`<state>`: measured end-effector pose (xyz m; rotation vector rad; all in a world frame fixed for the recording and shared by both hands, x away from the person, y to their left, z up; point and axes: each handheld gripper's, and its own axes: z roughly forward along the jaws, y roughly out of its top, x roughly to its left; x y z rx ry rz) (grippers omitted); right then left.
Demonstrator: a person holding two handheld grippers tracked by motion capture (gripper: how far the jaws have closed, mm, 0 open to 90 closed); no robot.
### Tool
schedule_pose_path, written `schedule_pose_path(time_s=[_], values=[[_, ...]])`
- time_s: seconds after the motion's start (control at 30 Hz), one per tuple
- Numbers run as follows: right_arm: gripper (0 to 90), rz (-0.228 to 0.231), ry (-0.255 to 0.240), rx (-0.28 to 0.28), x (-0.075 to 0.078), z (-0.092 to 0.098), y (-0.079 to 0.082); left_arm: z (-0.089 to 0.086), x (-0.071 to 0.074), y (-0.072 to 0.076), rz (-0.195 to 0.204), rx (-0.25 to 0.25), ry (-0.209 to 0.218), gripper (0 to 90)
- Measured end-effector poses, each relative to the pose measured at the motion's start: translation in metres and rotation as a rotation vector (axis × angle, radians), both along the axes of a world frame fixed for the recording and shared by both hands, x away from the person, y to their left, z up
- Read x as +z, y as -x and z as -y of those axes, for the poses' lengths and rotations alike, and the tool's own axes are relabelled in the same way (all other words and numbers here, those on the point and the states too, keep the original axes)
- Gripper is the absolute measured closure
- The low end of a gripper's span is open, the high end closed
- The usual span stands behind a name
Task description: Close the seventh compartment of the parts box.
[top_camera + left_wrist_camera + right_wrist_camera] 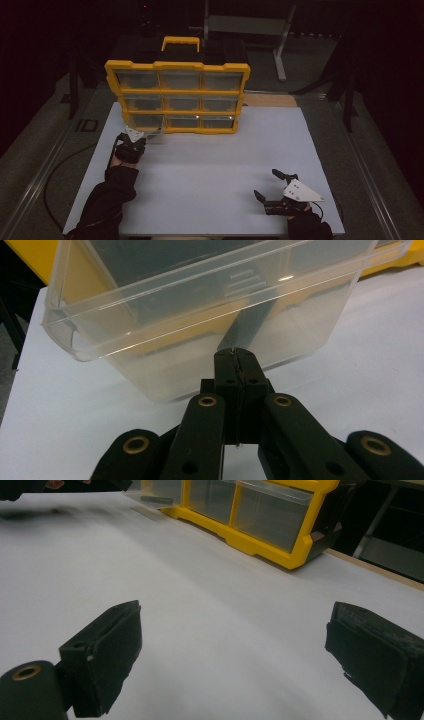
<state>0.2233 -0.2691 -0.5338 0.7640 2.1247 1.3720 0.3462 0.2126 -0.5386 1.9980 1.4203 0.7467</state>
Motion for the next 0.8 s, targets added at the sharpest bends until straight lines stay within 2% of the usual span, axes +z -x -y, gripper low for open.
schedule_pose_path(time_s=[0.5, 0.8], values=[[8.0, -0.003, -0.001, 0.0, -0.001, 0.0, 0.0, -0.002, -0.004, -0.019, 0.005, -0.009, 0.002, 90.0], [8.0, -0.003, 0.0, 0.0, -0.001, 0.0, -0.001, -0.004, -0.007, -0.032, 0.002, -0.012, -0.015, 90.0]])
